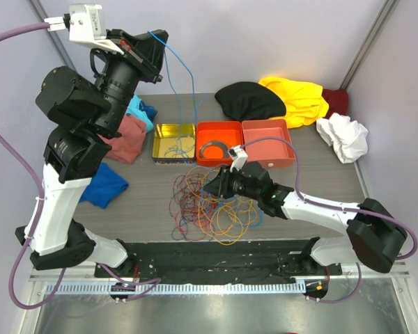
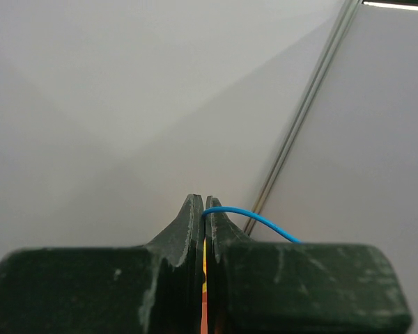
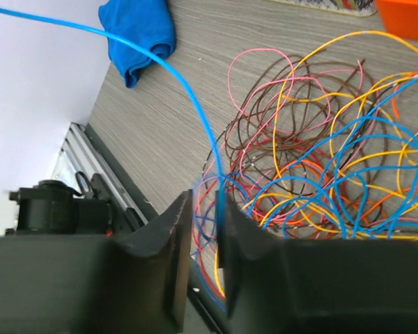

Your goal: Untangle the cables

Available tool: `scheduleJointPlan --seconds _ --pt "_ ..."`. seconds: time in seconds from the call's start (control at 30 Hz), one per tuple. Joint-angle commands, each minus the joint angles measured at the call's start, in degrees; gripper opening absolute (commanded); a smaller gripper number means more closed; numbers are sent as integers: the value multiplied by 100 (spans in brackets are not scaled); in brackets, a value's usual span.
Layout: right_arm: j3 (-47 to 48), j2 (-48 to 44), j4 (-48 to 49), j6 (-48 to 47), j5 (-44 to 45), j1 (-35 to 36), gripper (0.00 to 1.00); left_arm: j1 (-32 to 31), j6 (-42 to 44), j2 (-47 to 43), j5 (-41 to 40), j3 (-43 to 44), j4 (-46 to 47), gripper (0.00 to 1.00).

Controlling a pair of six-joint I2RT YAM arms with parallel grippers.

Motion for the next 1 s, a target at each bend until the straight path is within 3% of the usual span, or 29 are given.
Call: scheduleJointPlan --seconds 0.0,0.1,0.33,0.47,0.77,0.97 --pt "280 -200 488 129 86 27 12 -1 21 -185 17 -108 -43 0" --pt "358 -673 16 -19 393 36 1 -1 65 -325 -71 -433 -35 0" --pt "1174 -1607 -1523 -765 1103 35 1 -1 -180 -870 -168 -2513 159 0" --pt "1650 -1845 -2314 -1039 1308 36 1 -1 -479 -1168 165 -3428 290 0" --pt "2275 -1933 -2694 -1048 1361 36 1 -1 -1112 -1801 1483 -5398 1476 1" --pt "2495 -1906 -2799 -960 1265 35 1 -1 -1358 -2382 2160 -6849 3003 15"
